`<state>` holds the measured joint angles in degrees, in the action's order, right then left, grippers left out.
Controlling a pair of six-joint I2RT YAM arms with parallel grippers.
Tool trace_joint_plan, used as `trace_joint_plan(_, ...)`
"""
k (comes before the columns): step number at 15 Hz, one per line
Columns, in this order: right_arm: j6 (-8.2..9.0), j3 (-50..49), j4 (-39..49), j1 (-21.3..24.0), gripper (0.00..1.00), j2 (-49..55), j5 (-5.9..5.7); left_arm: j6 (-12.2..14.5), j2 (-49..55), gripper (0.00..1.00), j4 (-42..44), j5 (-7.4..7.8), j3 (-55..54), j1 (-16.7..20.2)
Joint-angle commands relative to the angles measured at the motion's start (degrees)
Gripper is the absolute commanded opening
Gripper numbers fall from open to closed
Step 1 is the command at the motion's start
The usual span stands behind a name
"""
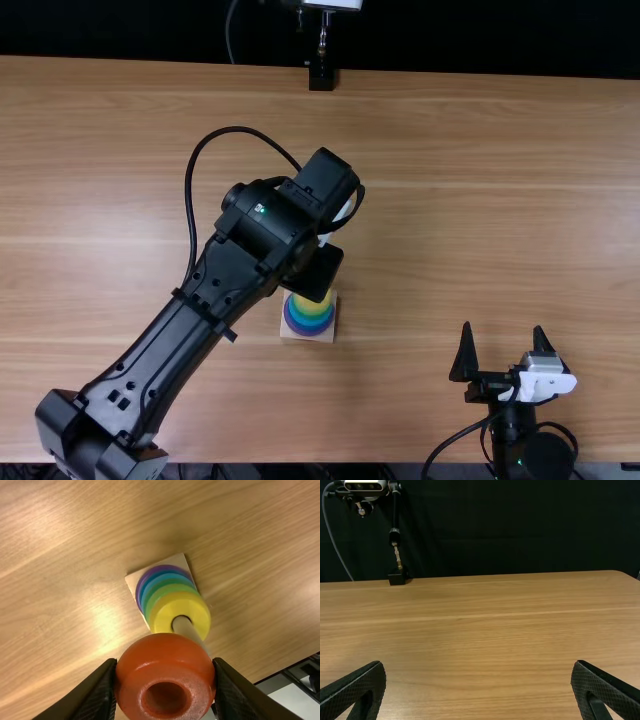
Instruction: Build the Hanoi tower: stack the rings onto the peg from bottom to top in this color order: purple, dark blue, light blue, dark green, light green, yellow, orange.
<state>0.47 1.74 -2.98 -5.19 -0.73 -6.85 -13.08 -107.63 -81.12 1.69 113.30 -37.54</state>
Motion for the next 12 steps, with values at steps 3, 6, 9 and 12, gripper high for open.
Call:
trace_joint_plan(3,0.06,-0.77,0.28,0.09,1.00,0.73,-0.32,-1.68,-2.40,0.00,0.02,0.10,3.16,-1.75)
trace_joint_plan(6,0.06,-0.86,0.28,0.09,1.00,0.73,-0.32,-1.79,-3.72,0.00,0.02,0.10,3.51,-2.01)
trace_joint_plan(9,0.06,-0.86,0.28,0.09,1.00,0.73,-0.32,-1.79,-3.72,0.00,-0.09,0.10,3.25,-2.10)
trace_joint_plan(12,0.06,-0.86,0.28,0.09,1.00,0.73,-0.32,-1.79,-3.72,0.00,-0.09,0.10,3.16,-2.36)
